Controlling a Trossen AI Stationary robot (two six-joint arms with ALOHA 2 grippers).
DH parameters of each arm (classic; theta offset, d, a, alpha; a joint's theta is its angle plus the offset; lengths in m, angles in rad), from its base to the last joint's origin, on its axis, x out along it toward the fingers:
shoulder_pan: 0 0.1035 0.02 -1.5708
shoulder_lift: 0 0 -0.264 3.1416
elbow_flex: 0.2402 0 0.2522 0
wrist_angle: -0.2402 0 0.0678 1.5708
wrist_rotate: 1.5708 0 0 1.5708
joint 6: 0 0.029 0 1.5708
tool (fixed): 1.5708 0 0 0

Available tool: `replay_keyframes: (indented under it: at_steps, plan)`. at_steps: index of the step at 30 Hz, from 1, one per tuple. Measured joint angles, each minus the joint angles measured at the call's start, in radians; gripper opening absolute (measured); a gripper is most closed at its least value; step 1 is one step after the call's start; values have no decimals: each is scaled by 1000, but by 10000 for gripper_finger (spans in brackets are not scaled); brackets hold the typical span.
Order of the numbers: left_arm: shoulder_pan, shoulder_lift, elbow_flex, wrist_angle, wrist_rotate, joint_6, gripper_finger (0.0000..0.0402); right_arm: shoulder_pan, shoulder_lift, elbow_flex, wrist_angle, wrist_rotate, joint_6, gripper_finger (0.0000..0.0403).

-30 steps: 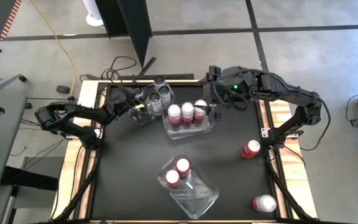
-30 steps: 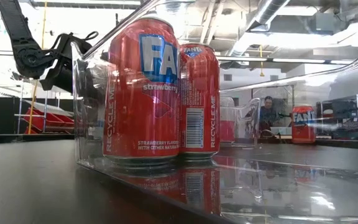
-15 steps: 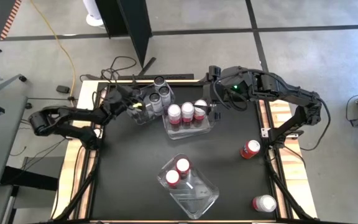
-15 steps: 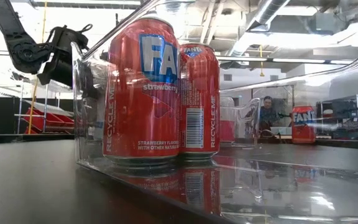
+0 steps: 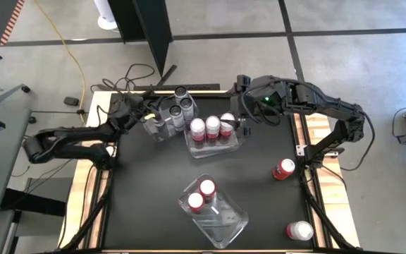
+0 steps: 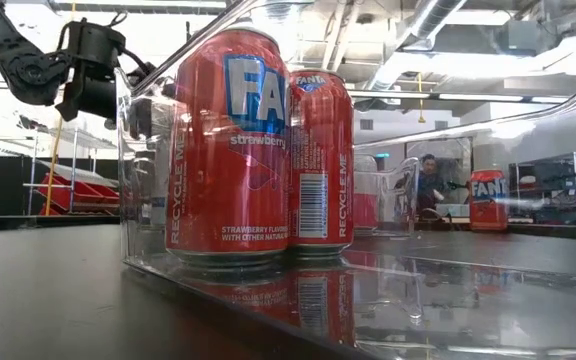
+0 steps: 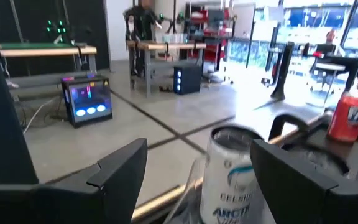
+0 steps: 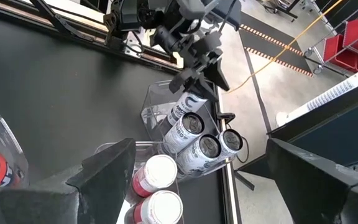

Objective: Sort soda cans
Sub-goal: Put the bottom orange soda can in the bottom transparent bin

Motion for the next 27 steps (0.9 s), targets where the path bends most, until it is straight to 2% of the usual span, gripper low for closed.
replay_keyframes:
  at_steps: [4,8,14,22,27]
  plan:
    - [-3,-64,0,1,0,0,281,-5,0,0,-35,0,9,377]
    - [-18,-138,0,5,8,6,281,-39,0,-10,-105,-3,91,377]
    - [-58,-230,1,-8,105,19,281,-100,-5,-107,-168,-2,244,377]
    - [-132,-270,2,-152,198,24,281,-94,-15,-261,-276,36,525,377]
    - [-170,-272,2,-162,210,56,281,-3,-72,-394,-348,74,797,377]
